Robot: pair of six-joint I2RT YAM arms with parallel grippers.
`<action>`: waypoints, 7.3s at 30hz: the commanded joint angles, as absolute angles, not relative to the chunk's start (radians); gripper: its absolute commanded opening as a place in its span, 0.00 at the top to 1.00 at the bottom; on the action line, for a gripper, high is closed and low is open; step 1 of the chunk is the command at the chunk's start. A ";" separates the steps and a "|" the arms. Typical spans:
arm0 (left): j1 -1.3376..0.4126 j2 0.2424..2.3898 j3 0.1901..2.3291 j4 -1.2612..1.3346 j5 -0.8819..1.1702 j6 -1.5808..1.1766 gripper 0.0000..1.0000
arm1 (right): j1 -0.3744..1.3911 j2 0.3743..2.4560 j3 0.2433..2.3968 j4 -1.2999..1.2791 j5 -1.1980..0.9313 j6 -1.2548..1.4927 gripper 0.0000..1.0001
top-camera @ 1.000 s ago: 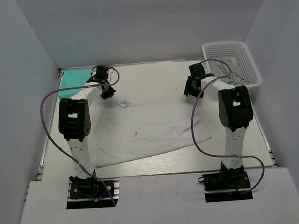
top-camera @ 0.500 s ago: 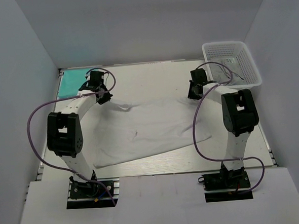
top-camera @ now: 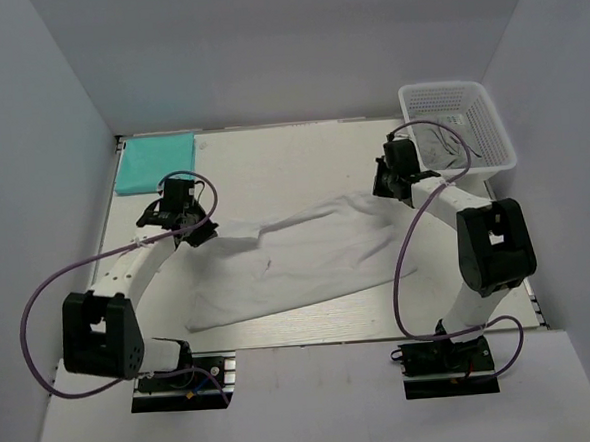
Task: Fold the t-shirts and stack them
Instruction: Grap the side of the flattened tshirt furthest away from the robot with both arms, then fold the other side of the tshirt into a rectangle, then rotate the tshirt 90 degrees, then grab the bottom of the folded rectangular tshirt with both arms
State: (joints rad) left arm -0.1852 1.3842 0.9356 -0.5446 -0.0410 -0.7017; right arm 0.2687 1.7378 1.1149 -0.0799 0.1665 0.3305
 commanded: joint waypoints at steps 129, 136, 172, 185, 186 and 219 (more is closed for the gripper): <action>-0.167 1.673 0.863 -0.474 -0.029 -0.755 0.00 | 0.393 1.407 0.603 -0.014 -0.082 0.428 0.10; -0.193 2.125 1.435 -0.604 -0.037 -0.652 0.00 | 0.420 1.370 0.459 0.015 -0.167 0.502 0.10; -0.402 2.803 2.494 0.048 0.192 -0.746 0.00 | 1.131 1.349 0.664 -0.213 -0.236 0.331 0.10; -0.382 2.422 2.363 -0.119 0.247 -0.607 0.00 | 1.114 1.151 0.683 -0.313 0.162 0.535 0.10; -0.382 2.396 2.332 -0.156 0.267 -0.594 0.00 | 1.111 1.143 0.686 -0.340 0.220 0.557 0.10; -0.825 1.112 0.436 -0.357 0.364 -0.844 0.07 | 1.009 0.966 0.373 -0.252 -0.065 0.828 0.10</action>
State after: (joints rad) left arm -0.8066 1.1191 0.4252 -0.3500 0.4015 -0.8246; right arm 1.0134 0.9810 0.4042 -0.3103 -0.0559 0.7635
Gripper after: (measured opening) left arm 0.933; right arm 0.904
